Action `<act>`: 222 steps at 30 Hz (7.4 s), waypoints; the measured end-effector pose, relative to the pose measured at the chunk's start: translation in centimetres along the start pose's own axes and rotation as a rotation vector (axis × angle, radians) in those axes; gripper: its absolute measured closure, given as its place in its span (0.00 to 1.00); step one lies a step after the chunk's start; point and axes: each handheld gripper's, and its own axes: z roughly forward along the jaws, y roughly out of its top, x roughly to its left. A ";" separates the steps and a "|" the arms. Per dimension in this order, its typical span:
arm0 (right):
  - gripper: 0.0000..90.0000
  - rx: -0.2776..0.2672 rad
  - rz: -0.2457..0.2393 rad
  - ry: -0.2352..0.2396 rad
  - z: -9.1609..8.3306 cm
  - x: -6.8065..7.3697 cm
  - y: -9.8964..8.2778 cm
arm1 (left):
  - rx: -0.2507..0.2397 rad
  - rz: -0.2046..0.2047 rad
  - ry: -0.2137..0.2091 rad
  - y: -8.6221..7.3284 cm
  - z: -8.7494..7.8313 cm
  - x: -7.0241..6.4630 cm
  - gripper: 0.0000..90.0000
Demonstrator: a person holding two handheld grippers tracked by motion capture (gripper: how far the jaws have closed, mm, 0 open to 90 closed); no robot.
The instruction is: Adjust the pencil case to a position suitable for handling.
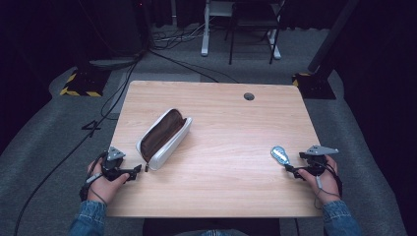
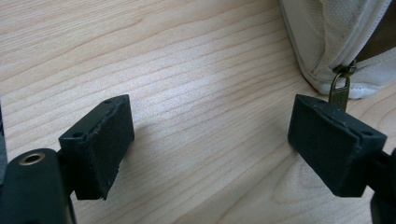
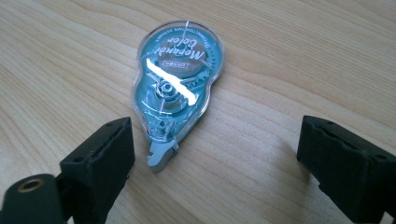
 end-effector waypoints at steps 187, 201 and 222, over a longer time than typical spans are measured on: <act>0.17 -0.009 -0.001 0.001 -0.3 0.4 -0.2 | -0.056 0.160 -0.703 7.5 1.9 -19.5 0.92; 0.17 -0.009 -0.001 0.001 -0.3 0.4 -0.2 | -0.036 0.106 -0.717 6.8 3.6 -19.0 0.92; 0.17 -0.008 -0.004 0.005 -0.3 0.4 -0.3 | -0.056 0.094 -0.684 6.5 4.7 -18.6 0.49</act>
